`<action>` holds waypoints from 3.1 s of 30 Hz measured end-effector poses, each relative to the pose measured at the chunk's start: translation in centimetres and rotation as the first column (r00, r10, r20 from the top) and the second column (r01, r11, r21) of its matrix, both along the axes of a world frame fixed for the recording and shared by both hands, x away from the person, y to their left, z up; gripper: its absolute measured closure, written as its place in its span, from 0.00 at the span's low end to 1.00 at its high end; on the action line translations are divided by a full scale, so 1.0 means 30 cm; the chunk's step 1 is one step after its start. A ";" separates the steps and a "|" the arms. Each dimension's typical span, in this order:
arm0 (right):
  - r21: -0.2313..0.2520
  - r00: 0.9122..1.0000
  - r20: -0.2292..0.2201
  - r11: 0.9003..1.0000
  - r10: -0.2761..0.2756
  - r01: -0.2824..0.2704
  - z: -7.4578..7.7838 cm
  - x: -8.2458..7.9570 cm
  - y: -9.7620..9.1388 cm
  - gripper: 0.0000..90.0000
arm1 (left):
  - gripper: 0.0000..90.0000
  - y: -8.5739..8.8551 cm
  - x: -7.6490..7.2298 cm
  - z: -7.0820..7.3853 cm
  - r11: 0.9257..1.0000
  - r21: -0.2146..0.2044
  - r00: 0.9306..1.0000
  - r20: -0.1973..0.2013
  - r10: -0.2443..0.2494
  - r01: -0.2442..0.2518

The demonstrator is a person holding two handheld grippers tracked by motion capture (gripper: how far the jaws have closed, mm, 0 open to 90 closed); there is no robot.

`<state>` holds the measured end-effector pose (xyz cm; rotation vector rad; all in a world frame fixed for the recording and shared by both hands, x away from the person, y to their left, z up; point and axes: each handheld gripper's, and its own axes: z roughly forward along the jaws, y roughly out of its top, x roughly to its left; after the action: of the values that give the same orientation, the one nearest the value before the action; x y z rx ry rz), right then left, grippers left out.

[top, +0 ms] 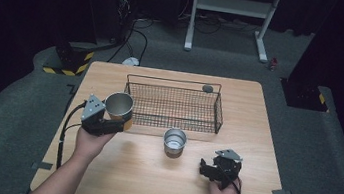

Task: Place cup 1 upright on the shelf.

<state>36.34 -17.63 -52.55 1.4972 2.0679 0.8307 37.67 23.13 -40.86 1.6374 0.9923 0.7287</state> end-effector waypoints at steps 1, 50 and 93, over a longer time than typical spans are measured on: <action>0.000 1.000 0.000 1.000 -0.001 0.001 0.000 0.000 0.000 0.09 | 0.15 0.000 0.003 0.002 1.000 -0.001 1.000 0.001 -0.001 0.001; -0.001 1.000 0.000 1.000 0.000 0.000 0.000 0.000 0.000 0.09 | 0.15 -0.071 0.248 0.050 1.000 -0.021 0.999 -0.050 0.020 -0.021; -0.003 1.000 0.004 1.000 0.011 -0.011 0.000 0.001 0.000 0.09 | 0.15 -0.157 0.387 -0.101 0.999 0.018 0.985 -0.170 0.033 -0.030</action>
<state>36.36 -17.64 -52.57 1.4830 2.0751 0.8337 49.29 18.41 -43.90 1.7224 1.1386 0.6262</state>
